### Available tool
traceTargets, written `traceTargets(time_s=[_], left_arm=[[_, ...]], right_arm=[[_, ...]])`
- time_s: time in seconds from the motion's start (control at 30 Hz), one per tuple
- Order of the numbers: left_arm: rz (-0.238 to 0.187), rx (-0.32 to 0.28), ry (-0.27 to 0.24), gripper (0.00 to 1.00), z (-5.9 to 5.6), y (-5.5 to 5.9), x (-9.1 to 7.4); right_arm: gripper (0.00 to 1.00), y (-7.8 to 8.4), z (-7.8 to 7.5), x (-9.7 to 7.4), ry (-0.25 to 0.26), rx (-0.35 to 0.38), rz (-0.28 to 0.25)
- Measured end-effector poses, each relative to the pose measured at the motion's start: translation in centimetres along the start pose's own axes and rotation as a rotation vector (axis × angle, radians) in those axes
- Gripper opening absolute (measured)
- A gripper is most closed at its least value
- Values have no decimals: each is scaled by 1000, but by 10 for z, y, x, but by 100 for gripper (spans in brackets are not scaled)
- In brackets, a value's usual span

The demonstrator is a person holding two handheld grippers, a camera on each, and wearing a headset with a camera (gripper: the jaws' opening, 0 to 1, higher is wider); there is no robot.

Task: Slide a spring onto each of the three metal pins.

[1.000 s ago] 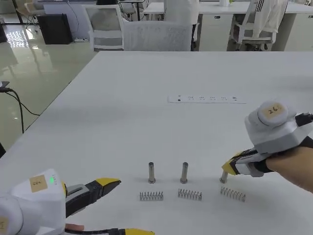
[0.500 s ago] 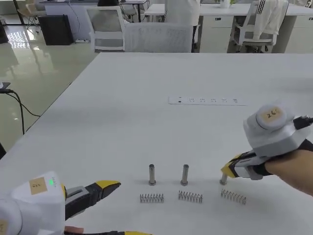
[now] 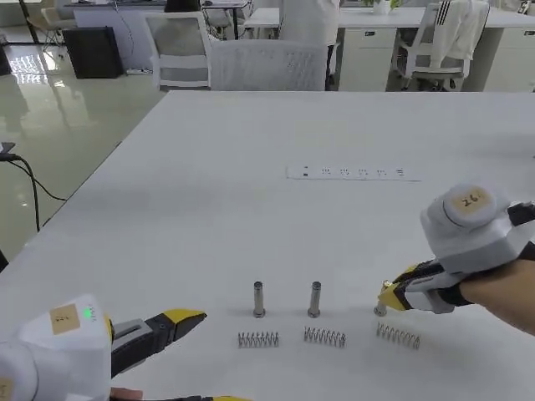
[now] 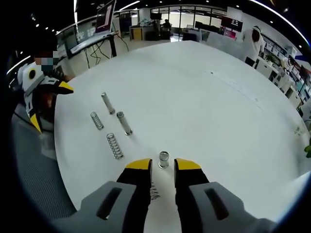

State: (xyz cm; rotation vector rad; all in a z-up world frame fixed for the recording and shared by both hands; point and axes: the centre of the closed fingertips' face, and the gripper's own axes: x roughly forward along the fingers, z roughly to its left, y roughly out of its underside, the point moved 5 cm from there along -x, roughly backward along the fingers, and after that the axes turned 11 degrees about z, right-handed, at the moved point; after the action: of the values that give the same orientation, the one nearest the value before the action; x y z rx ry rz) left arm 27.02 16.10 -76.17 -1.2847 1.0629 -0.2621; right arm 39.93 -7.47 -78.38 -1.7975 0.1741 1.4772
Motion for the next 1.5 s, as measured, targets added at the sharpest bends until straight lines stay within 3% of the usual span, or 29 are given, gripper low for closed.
traceTargets(time_s=[0.63, 0.9, 1.5], left_arm=[[-1, 3, 1, 69, 0, -1, 1], [-2, 5, -2, 68, 1, -3, 0], [7, 23, 14, 66, -1, -6, 4]], right_arm=[[16, 39, 15, 7, -65, -114, 103], [14, 46, 17, 14, -69, -158, 148], [9, 49, 15, 16, -76, -192, 176]])
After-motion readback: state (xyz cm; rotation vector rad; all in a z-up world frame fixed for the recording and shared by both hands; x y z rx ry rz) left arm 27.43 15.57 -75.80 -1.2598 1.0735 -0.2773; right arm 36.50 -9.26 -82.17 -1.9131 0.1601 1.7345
